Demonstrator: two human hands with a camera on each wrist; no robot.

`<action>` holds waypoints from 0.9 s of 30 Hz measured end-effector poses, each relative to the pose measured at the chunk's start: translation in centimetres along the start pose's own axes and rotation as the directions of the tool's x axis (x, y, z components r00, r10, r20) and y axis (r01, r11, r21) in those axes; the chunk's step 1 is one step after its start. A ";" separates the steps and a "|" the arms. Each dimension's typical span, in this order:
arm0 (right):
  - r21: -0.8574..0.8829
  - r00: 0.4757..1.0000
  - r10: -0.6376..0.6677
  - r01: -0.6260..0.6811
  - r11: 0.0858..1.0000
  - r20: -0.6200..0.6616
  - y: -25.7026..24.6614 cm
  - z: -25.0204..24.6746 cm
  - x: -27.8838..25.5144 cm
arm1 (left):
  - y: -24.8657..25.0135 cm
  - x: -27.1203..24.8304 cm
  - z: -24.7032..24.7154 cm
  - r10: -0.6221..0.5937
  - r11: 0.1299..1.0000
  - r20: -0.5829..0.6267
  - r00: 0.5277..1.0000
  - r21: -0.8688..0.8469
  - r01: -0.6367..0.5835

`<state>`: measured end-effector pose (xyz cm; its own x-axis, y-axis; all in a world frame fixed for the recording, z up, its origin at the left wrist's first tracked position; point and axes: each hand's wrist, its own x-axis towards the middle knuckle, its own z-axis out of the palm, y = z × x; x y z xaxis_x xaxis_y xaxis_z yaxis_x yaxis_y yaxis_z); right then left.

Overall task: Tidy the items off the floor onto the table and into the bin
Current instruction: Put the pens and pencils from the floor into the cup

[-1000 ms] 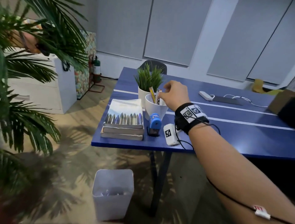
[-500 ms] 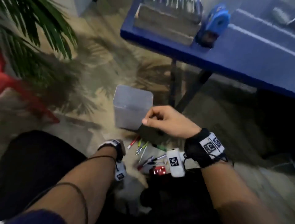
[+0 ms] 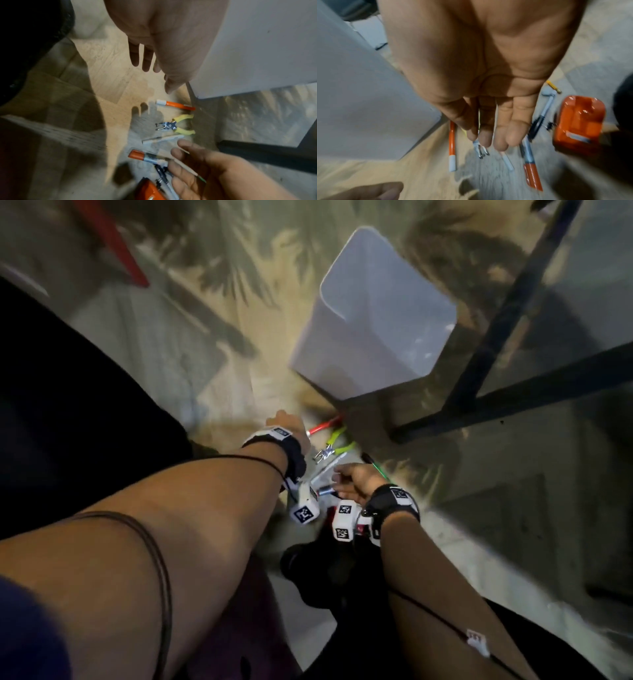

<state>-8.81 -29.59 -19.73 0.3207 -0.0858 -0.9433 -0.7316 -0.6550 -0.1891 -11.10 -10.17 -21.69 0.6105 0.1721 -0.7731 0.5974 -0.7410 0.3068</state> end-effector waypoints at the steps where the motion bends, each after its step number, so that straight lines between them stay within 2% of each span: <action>1: 0.042 1.000 0.019 -0.019 0.999 -0.001 0.6 0.5 1.2 | 0.2 0.7 1.0 -0.003 1.000 0.009 1.000 0.001 0.003; 5: 0.088 0.999 0.030 -0.026 0.996 -0.035 2.5 1.9 4.6 | 0.8 3.0 3.9 0.013 0.994 0.066 0.998 0.106 -0.020; 8: 0.002 0.999 -0.009 0.009 1.000 -0.044 2.9 2.8 6.6 | 1.2 4.9 5.8 0.060 0.988 0.094 0.994 0.136 -0.073; 11: 0.023 0.998 -0.012 0.013 1.000 -0.056 3.2 3.9 8.8 | 1.6 5.7 6.5 0.115 0.976 0.168 0.979 0.166 -0.143; 14: 0.064 0.994 -0.027 0.034 0.997 -0.102 4.0 4.9 10.9 | 2.0 5.9 6.6 0.159 0.959 0.175 0.972 0.206 -0.194; 18: 0.014 0.954 -0.088 0.096 0.995 -0.286 3.3 5.7 10.4 | 1.6 6.5 7.8 0.101 0.968 0.116 0.988 0.219 -0.125; 23: -0.070 0.933 -0.161 0.146 0.987 -0.321 3.5 6.8 11.5 | 0.6 5.6 7.0 0.111 0.959 0.037 0.993 0.259 -0.117; 27: -0.099 0.921 -0.135 0.106 0.990 -0.366 3.7 6.8 11.3 | -1.8 5.6 6.0 -0.018 0.973 -0.026 1.000 0.231 0.023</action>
<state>-12.02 -27.90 -32.97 0.6143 -0.2659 -0.7429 -0.6308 -0.7312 -0.2599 -11.93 -11.75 -29.90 0.6131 0.2021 -0.7637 0.4754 -0.8665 0.1523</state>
